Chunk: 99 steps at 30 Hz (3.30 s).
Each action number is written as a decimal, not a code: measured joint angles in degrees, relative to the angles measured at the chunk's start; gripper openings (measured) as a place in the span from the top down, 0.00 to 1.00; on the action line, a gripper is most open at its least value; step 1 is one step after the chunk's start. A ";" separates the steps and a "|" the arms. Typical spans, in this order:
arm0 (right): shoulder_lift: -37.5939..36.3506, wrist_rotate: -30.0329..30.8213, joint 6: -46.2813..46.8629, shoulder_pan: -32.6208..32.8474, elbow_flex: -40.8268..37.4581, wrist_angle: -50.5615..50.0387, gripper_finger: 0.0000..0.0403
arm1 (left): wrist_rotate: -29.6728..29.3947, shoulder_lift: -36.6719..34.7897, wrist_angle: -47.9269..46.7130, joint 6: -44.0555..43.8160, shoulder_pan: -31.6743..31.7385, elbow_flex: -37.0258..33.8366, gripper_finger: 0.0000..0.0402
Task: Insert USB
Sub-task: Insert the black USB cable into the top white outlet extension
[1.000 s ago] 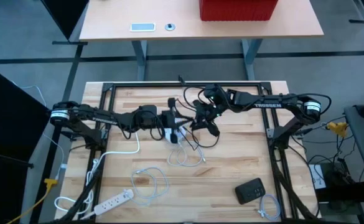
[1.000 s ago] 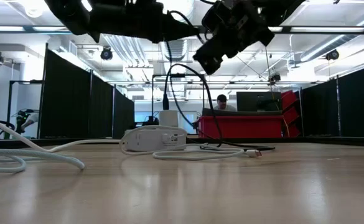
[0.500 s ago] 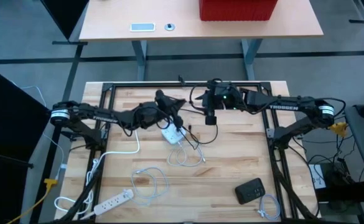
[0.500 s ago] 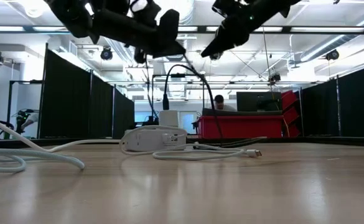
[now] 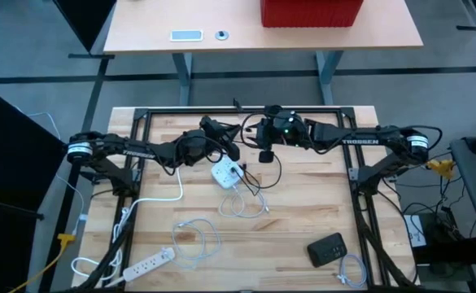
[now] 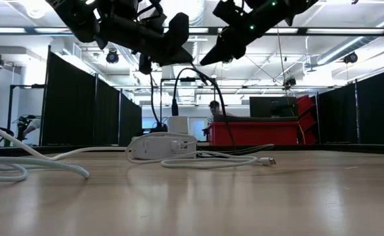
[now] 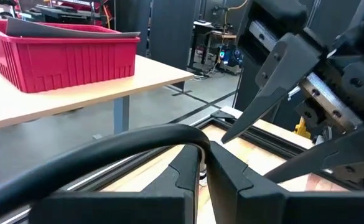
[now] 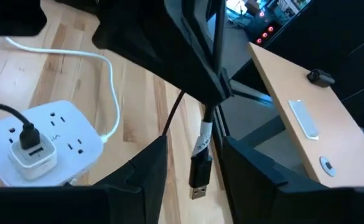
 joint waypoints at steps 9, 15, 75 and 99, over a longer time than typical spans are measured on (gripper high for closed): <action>1.72 -7.05 5.19 -2.47 0.61 -0.43 0.70 | 3.08 0.02 0.03 -0.21 -0.06 -0.02 0.98; 3.70 -7.24 4.36 -2.48 3.47 -1.89 0.74 | 3.12 0.02 -0.26 -0.22 -0.51 -0.04 0.98; 22.25 -60.08 21.17 -9.20 -6.63 47.38 1.00 | 18.77 -9.73 -34.43 -9.06 -8.63 -10.01 0.71; 22.79 -57.36 23.44 -7.58 -6.97 43.75 1.00 | 16.22 -9.73 -22.44 2.32 -8.59 -10.25 0.73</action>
